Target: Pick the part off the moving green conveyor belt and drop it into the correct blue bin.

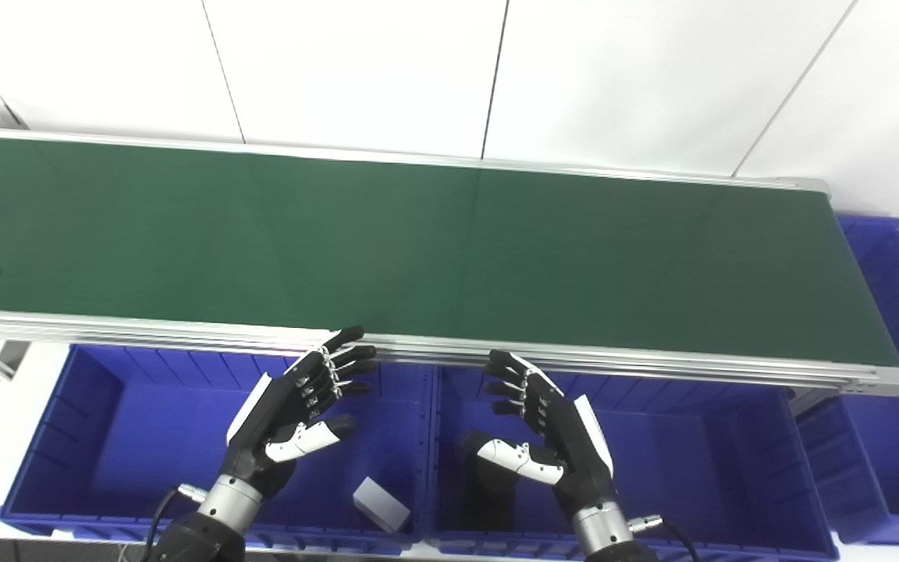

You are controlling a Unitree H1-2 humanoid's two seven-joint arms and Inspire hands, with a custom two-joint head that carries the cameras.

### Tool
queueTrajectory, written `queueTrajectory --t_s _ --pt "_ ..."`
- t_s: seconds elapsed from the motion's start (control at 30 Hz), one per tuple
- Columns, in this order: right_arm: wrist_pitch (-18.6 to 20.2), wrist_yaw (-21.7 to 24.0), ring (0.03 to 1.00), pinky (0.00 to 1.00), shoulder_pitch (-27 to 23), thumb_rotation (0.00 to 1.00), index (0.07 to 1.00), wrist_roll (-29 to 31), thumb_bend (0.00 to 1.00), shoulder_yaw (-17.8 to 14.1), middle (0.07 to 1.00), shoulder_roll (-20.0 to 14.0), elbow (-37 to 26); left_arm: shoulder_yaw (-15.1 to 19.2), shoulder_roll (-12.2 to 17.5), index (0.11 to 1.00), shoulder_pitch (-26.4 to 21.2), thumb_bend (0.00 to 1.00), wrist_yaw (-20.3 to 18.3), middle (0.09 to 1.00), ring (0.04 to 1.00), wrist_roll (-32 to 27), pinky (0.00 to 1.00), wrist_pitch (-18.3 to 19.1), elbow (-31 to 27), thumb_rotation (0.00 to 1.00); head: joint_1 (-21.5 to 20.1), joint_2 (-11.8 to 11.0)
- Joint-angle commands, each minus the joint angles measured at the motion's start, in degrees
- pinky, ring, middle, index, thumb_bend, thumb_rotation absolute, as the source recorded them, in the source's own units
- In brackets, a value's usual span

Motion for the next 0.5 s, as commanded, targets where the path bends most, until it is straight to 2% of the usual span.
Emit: queueTrajectory --t_s 0.0,0.47 --pt "-3.5 0.3 0.782 0.71 -0.4 0.30 0.837 0.4 0.72 -0.1 0.818 0.2 -0.9 0.1 -0.1 0.875 -0.7 1.00 -0.2 0.816 0.796 -0.7 0.72 -1.2 -0.7 0.46 0.0 0.0" --pt "-3.3 0.4 0.783 0.71 -0.4 0.31 0.838 0.3 0.72 0.0 0.820 0.1 -1.2 0.0 0.0 0.875 -0.8 1.00 -0.3 0.816 0.790 -0.4 0.71 -1.8 -0.4 0.46 0.1 -0.1"
